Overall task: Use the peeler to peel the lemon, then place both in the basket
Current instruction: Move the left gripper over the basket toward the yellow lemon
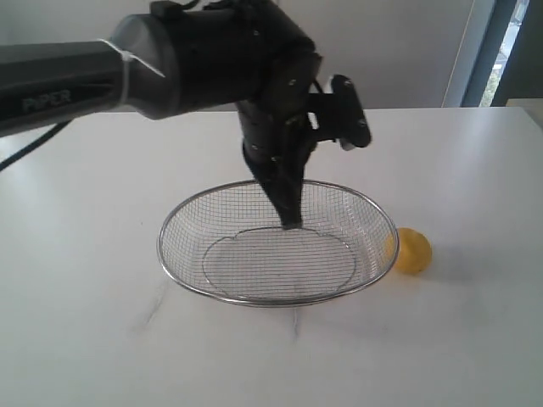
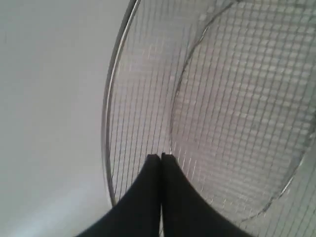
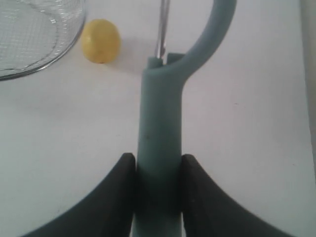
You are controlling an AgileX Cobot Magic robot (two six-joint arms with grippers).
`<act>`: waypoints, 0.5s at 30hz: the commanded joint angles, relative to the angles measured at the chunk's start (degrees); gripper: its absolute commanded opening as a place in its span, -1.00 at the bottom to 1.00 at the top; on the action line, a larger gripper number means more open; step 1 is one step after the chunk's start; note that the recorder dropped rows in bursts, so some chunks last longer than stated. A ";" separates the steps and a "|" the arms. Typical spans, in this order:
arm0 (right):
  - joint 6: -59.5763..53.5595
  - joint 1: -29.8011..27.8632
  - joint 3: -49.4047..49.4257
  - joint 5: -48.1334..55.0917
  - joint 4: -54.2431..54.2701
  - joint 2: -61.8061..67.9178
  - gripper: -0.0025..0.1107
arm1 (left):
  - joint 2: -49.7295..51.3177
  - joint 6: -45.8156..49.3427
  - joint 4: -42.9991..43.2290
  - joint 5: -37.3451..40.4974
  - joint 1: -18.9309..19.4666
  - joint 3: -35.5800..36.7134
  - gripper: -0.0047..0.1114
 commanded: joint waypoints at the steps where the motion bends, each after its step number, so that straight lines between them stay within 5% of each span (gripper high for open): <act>1: 3.89 -0.25 0.21 1.26 -3.68 -1.97 -0.96 | 2.73 3.98 -5.00 0.08 -4.44 -6.18 -0.92; 15: 6.04 -0.25 -0.01 1.26 -8.28 -7.41 -0.96 | 16.13 8.10 -10.93 -4.14 -9.94 -20.47 -0.92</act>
